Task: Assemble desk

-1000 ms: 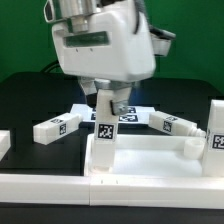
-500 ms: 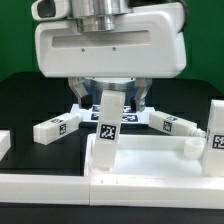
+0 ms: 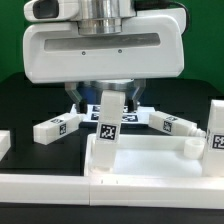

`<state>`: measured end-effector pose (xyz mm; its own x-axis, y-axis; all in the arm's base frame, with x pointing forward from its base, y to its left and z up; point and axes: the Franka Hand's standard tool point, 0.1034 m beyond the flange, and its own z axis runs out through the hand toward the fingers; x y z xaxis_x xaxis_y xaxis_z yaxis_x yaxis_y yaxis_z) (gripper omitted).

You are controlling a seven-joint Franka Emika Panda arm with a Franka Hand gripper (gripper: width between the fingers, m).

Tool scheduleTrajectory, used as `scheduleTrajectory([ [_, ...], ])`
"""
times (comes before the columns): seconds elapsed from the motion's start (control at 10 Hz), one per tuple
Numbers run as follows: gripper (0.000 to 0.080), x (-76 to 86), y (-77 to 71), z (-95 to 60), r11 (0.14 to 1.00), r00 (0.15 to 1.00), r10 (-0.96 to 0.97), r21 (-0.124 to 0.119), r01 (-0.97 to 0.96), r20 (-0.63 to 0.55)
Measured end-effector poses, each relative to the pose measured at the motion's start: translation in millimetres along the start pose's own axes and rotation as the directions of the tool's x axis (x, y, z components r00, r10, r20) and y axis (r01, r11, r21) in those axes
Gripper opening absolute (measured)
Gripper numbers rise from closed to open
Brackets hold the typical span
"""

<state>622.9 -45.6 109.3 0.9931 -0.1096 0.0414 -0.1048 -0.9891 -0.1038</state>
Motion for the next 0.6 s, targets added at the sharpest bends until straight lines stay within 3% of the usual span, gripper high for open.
scheduleTrajectory([
  [0.1, 0.0404, 0.0, -0.8, 0.1, 0.997, 0.997, 0.083, 0.003, -0.083, 0.000],
  [0.2, 0.0291, 0.0, 2.7, -0.1, 0.986, 0.986, 0.166, 0.000, -0.166, -0.001],
  [0.3, 0.0291, 0.4, 1.3, -0.4, 0.965, 0.965, 0.262, -0.004, -0.262, -0.003],
  [0.5, 0.0290, 1.0, 0.8, -0.7, 0.855, 0.855, 0.518, 0.004, -0.518, -0.005],
  [0.6, 0.0290, 2.1, -2.2, -0.3, 0.747, 0.747, 0.665, 0.013, -0.665, -0.011],
])
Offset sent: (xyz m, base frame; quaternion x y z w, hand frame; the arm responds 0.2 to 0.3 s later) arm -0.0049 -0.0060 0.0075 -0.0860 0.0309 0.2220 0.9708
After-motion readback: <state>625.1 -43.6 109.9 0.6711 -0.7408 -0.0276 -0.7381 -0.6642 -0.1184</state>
